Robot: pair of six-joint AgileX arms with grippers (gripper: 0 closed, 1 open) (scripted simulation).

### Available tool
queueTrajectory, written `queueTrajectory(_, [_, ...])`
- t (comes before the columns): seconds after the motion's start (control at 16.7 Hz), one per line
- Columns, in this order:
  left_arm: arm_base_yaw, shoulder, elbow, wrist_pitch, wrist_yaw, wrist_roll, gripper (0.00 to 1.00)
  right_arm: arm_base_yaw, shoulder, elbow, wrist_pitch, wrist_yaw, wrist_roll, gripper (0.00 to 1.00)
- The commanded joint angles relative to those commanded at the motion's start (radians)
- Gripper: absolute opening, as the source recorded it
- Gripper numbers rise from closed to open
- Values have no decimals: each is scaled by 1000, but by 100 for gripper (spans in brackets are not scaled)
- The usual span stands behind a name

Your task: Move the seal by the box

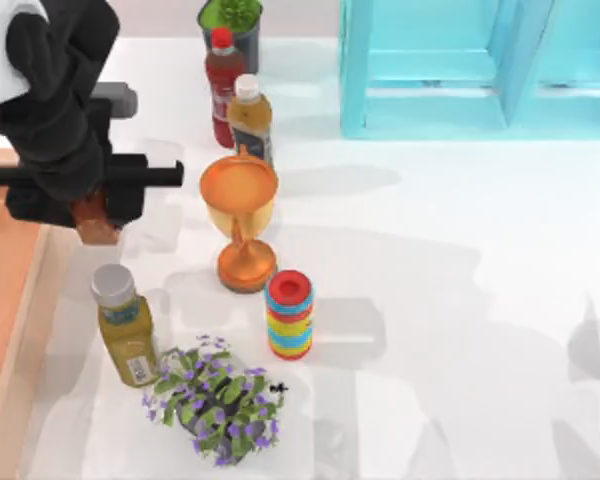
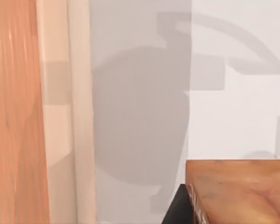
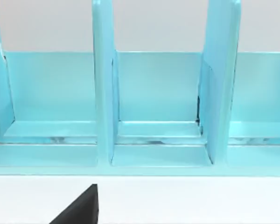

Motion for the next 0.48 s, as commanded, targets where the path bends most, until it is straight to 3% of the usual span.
queueTrajectory(0.48, [0, 0, 0, 0, 0, 0, 68, 0, 0, 0, 0, 0, 0, 100])
